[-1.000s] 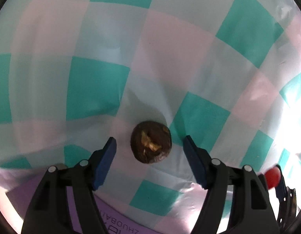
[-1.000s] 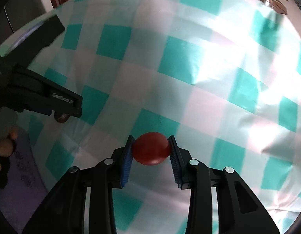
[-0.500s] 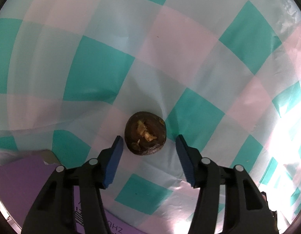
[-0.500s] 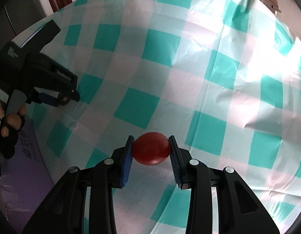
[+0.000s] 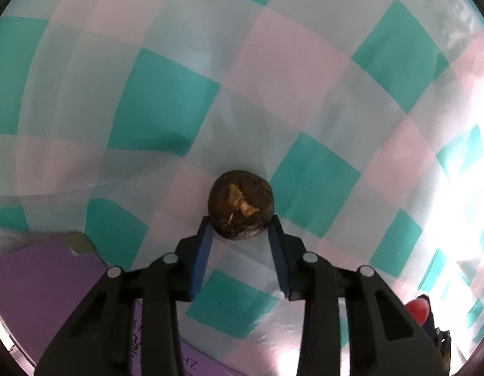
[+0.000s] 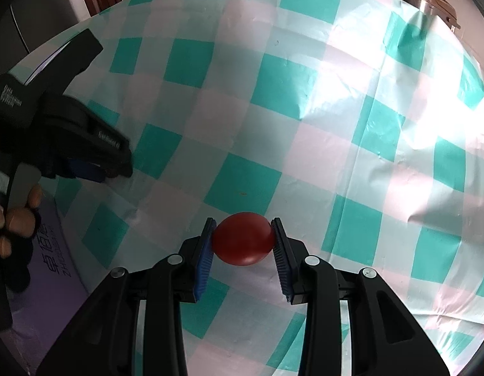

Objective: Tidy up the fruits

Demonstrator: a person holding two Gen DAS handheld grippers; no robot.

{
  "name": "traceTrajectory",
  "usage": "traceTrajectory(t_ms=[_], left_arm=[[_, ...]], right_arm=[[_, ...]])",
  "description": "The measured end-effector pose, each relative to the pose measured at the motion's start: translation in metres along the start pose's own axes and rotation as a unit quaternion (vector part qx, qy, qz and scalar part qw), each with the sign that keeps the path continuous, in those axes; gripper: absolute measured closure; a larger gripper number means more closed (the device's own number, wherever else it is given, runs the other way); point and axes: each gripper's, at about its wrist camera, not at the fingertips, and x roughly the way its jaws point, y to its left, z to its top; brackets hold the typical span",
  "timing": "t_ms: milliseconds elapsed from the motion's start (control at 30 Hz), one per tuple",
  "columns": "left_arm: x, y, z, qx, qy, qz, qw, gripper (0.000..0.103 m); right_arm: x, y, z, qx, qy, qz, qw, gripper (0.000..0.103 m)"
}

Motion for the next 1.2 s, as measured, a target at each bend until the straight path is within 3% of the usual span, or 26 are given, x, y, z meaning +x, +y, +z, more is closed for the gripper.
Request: traceTrajectory(t_ms=[267,367,600,733,900,1033,1067,1200], left_arm=[[-0.022,0.019,-0.020,-0.023,0.013,-0.053,0.9983,0.067],[-0.021,0.025,-0.018,-0.025,0.026,-0.121,0.9920,0.067],[-0.035,0.019,-0.044,-0.022,0.032,-0.195,0.9801,0.067],[-0.041,-0.011,-0.078,-0.005,0.027,-0.195,0.9803,0.067],[-0.056,-0.063,-0.151,0.072,-0.018,-0.144,0.9869,0.067],[-0.077,-0.096,-0.220,0.138,-0.062,-0.117,0.9816,0.069],[-0.082,-0.102,-0.236,0.154,-0.071,-0.110,0.9794,0.075],[-0.098,-0.111,-0.283,0.173,-0.094,-0.088,0.9764,0.076]], right_arm=[[-0.030,-0.017,-0.008,0.002,-0.012,-0.003,1.000,0.067],[-0.038,-0.027,-0.019,0.012,-0.017,-0.001,1.000,0.067],[-0.064,-0.079,-0.071,0.060,-0.002,-0.007,0.998,0.067],[-0.082,-0.113,-0.103,0.081,0.006,-0.012,0.997,0.067],[-0.104,-0.143,-0.150,0.077,0.025,-0.018,0.997,0.067],[-0.127,-0.162,-0.196,0.065,0.037,-0.013,0.997,0.067],[-0.132,-0.165,-0.204,0.059,0.038,-0.012,0.997,0.067],[-0.155,-0.173,-0.238,0.024,0.037,0.001,0.999,0.067]])
